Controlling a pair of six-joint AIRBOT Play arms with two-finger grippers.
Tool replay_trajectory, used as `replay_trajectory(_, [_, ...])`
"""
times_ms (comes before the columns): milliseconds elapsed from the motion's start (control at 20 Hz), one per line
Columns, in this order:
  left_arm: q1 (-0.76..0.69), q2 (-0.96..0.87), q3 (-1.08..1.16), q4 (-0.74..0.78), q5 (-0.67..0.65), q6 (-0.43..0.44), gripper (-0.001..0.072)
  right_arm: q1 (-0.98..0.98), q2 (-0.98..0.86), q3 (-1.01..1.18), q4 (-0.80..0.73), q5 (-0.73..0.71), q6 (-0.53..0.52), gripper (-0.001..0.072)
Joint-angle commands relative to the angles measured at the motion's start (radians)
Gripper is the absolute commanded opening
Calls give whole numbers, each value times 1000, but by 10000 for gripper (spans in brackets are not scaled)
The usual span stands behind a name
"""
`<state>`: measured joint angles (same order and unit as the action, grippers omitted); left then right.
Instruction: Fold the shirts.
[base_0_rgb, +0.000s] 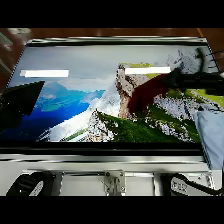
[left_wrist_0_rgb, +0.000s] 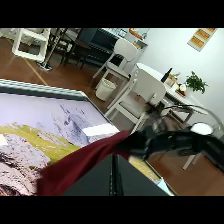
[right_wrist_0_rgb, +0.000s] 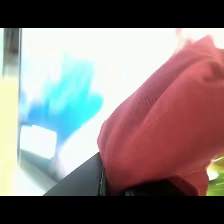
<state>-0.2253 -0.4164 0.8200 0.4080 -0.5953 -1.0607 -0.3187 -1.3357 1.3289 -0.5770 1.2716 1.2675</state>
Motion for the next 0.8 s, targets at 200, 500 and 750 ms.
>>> replay_trajectory(200, [1, 2, 0, 3, 33, -8, 35, -509, 51, 130, -47, 96, 103, 60])
replay_trajectory(500, [3, 6, 5, 3, 98, -63, 35, -721, 51, 130, -58, 48, -9, 60])
replay_trajectory(750, [3, -10, 4, 3, 200, -117, 36, -687, 34, 131, 239, -92, -234, 60])
